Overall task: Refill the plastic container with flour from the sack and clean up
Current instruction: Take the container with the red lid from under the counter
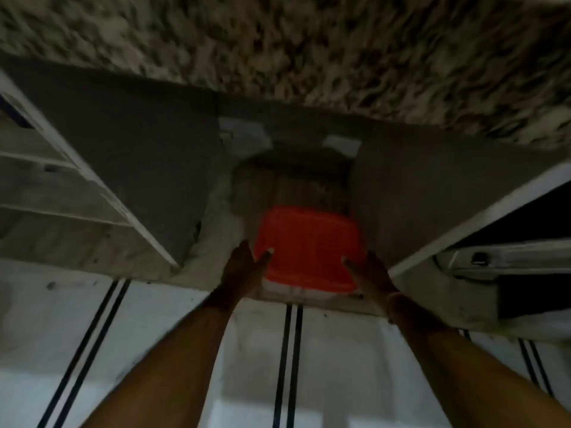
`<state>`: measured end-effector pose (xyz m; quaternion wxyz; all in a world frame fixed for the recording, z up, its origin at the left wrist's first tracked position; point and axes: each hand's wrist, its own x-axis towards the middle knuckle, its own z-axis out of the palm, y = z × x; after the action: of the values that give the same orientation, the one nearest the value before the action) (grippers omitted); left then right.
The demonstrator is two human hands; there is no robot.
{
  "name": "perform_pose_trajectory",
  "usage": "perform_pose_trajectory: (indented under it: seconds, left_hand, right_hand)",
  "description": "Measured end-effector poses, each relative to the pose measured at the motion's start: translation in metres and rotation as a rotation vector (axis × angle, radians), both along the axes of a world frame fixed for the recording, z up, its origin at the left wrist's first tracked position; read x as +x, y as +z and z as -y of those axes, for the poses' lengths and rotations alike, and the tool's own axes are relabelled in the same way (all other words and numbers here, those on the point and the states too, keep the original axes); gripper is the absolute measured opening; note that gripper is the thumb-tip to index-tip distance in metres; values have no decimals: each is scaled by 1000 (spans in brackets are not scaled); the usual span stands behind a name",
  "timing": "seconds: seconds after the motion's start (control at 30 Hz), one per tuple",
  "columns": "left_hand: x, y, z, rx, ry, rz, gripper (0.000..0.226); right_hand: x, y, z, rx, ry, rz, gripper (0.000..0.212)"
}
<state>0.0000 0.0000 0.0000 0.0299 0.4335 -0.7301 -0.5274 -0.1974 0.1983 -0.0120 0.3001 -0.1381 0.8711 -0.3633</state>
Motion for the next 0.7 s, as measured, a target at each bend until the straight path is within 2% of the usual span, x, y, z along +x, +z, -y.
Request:
perform_pose_trajectory:
  seconds: [0.07, 0.17, 0.23, 0.37, 0.5, 0.6, 0.7]
  left_hand:
    - [-12, -19, 4, 133, -10, -52, 70]
    - [-28, -43, 12, 326, -1, -76, 67]
    - [-34, -58, 20, 349, 5, -95, 64]
    - [-34, -79, 36, 340, 24, 14, 65]
    - [-10, -63, 31, 295, 10, 52, 69]
    - [22, -18, 18, 286, -23, 59, 77]
    - [59, 45, -3, 227, 71, 91, 75]
  right_hand:
    - [-9, -21, 4, 43, -36, 7, 60]
    - [-23, -52, 7, 76, -77, 115, 69]
    - [-27, -63, 5, 48, -95, 138, 64]
    - [-27, -71, -6, 32, -174, 167, 62]
    - [-2, -46, -23, -82, -264, 260, 73]
    - [25, 2, -35, -152, -298, 245, 70]
    - [59, 68, -46, -211, -312, 258, 63]
